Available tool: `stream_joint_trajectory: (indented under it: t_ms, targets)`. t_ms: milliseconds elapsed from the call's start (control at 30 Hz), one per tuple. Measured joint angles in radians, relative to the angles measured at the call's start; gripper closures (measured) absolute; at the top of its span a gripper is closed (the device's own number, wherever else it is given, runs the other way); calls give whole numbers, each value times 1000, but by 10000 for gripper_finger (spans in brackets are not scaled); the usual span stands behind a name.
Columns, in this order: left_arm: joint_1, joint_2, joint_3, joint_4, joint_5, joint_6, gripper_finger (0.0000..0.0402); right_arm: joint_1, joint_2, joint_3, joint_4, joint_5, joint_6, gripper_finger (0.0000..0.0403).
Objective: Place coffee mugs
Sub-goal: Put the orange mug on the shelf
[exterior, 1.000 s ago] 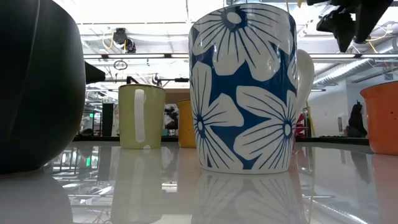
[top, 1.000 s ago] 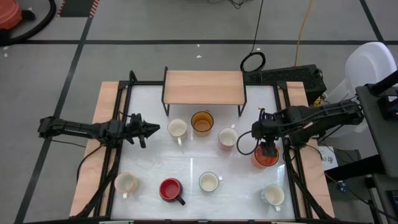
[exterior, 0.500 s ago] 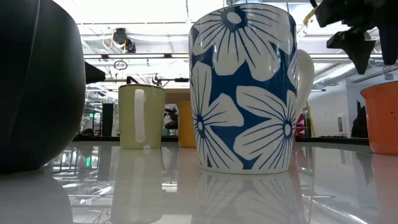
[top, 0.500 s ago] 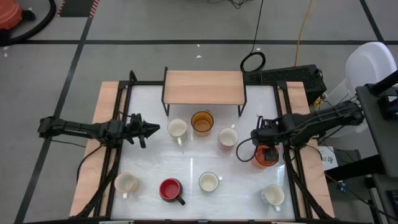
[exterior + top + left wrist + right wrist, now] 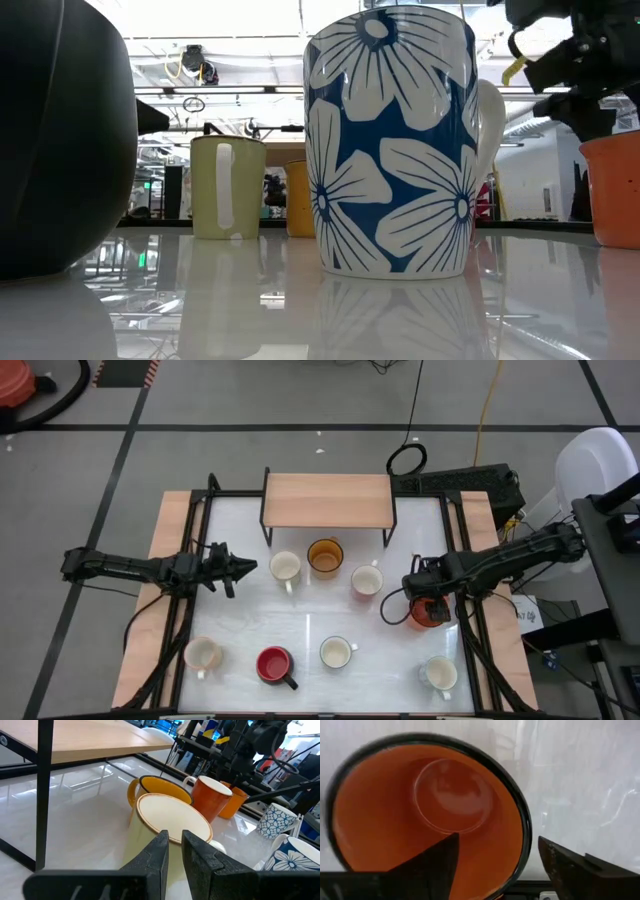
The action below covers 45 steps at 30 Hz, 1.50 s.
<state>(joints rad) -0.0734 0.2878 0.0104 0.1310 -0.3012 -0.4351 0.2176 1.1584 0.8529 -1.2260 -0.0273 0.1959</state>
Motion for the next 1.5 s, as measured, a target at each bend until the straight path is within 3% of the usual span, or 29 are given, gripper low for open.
stream_joint_trajectory:
  t_ms: [233, 633, 900, 1200, 1500]
  targets:
    - [0, 0, 0, 0, -12, 0, 344, -1, 0, -5, 23, 0, 0, 222]
    - [0, 0, 0, 0, -14, 0, 344, -1, -2, -4, 24, 17, -18, 384]
    - [0, 0, 0, 1, -15, 2, 344, 0, 0, 24, 27, 8, -5, 387]
    - [0, 0, 0, 1, -15, 8, 344, -4, 2, 144, 31, 65, 29, 398]
    - [0, 0, 0, 1, -16, 15, 344, -2, 3, 263, -56, 33, 106, 399]
